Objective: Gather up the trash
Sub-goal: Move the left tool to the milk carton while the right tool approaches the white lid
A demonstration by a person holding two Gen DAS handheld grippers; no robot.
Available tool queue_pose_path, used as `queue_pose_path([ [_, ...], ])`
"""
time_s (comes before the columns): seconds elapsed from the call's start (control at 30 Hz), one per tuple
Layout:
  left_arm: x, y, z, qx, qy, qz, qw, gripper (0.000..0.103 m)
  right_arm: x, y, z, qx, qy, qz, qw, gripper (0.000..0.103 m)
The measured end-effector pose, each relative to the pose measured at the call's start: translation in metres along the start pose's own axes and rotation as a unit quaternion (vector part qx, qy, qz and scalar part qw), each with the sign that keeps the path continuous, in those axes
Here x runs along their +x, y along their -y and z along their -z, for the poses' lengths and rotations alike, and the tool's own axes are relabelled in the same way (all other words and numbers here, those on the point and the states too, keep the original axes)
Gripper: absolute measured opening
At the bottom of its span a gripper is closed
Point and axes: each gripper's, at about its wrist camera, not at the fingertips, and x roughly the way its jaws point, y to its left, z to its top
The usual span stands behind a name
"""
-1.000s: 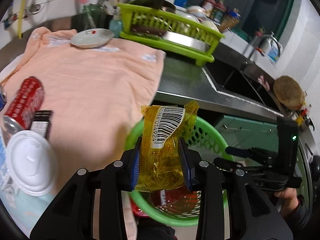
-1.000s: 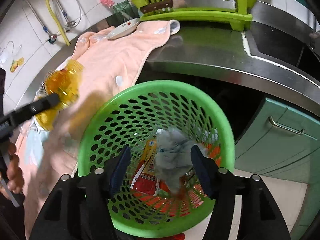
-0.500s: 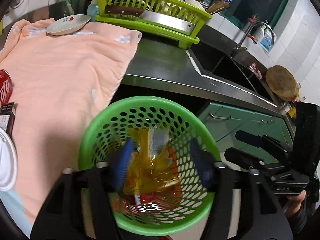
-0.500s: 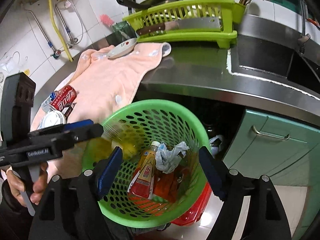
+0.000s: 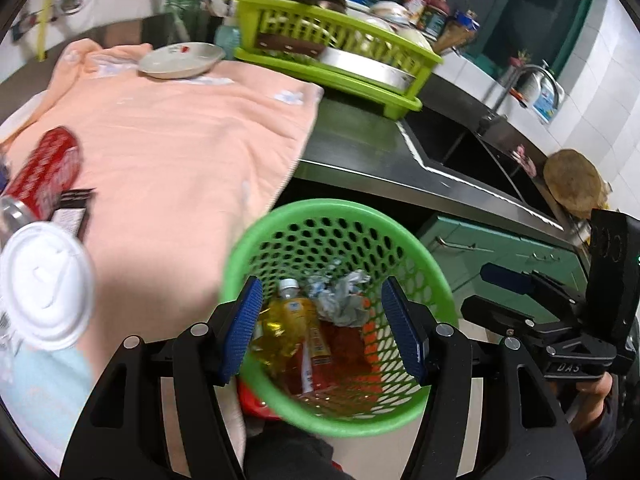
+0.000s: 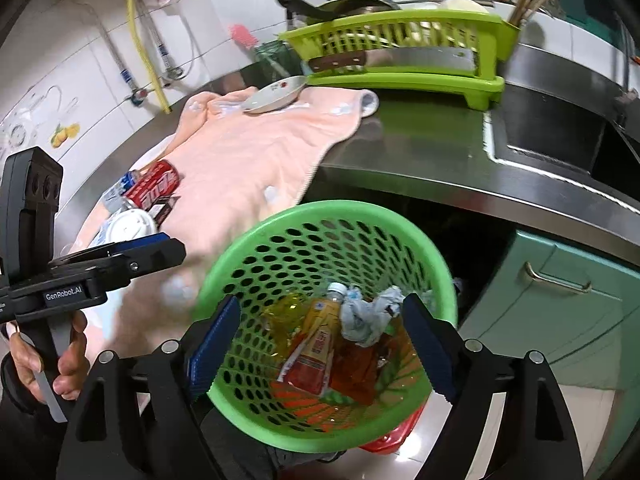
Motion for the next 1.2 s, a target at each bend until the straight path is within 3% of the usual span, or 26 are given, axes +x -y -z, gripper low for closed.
queue_pose_path([
  [0.43, -0.078, -0.078, 0.019, -0.064, 0.051, -0.073, 0.9939, 0.062, 0.026, -0.074, -0.014, -0.062, -0.011, -0.056, 0.996, 0.085],
  [0.77, -0.133, -0.159, 0.031, -0.145, 0.083, -0.142, 0.9756, 0.062, 0.056, -0.150, -0.023, -0.127, -0.027, -0.109, 0.985, 0.089],
  [0.97, -0.147, -0.194, 0.034, -0.187, 0.086, -0.166, 0.9644, 0.063, 0.082, -0.202, -0.027, -0.178, -0.039, -0.138, 0.973, 0.092],
  [1.07, -0.149, -0.206, 0.034, -0.200, 0.086, -0.178, 0.9597, 0.070, 0.097, -0.223, -0.029, -0.200, -0.044, -0.146, 0.968, 0.093],
  [1.2, -0.149, -0.220, 0.034, -0.214, 0.083, -0.178, 0.9568, 0.070, 0.118, -0.240, -0.034, -0.214, -0.051, -0.151, 0.964, 0.093],
])
